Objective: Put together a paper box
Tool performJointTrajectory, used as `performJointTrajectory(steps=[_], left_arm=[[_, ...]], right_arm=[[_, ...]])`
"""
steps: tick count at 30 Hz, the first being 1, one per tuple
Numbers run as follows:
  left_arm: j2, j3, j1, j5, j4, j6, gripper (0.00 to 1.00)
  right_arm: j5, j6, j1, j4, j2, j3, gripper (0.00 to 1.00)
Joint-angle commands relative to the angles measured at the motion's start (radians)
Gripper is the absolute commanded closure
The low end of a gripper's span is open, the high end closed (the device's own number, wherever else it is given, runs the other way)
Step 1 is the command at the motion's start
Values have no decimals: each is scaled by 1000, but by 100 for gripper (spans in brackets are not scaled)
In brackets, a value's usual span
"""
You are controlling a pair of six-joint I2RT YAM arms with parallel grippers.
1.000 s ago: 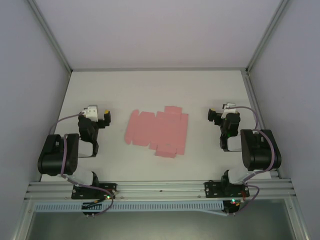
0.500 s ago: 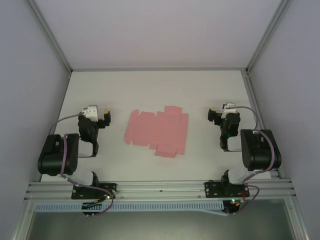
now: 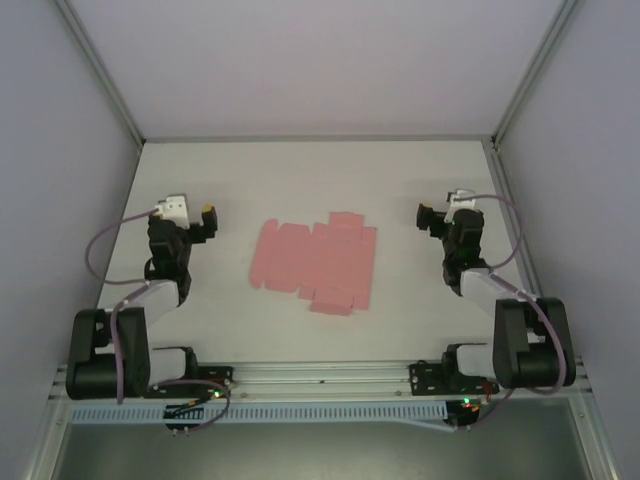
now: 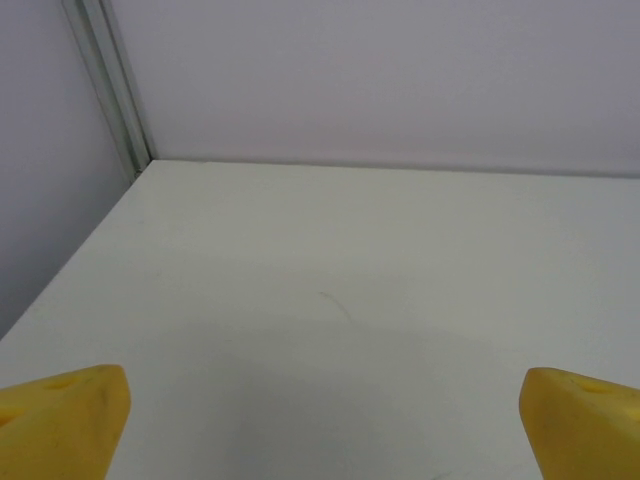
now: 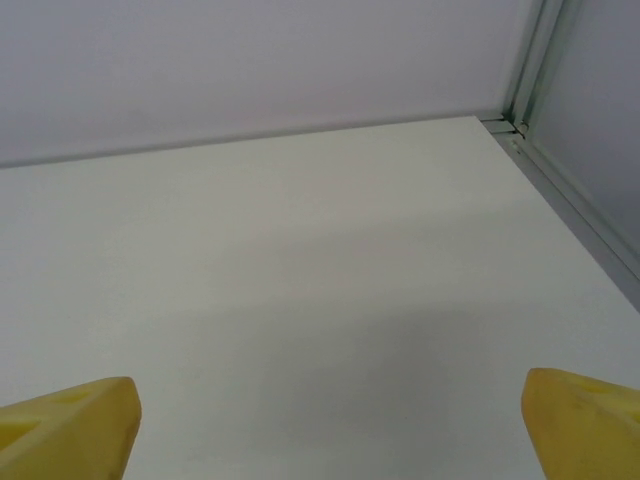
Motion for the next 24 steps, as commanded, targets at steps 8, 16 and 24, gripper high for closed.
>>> performJointTrajectory(steps=[8, 16, 24], left_arm=[[-71, 152, -223, 107, -511, -320, 0], [11, 143, -237, 241, -531, -365, 0], [142, 163, -237, 325, -535, -378, 0]], right_arm=[[-202, 319, 280, -518, 43, 197, 45], [-286, 321, 367, -518, 364, 348, 68], [-237, 300, 366, -544, 529, 416, 78]])
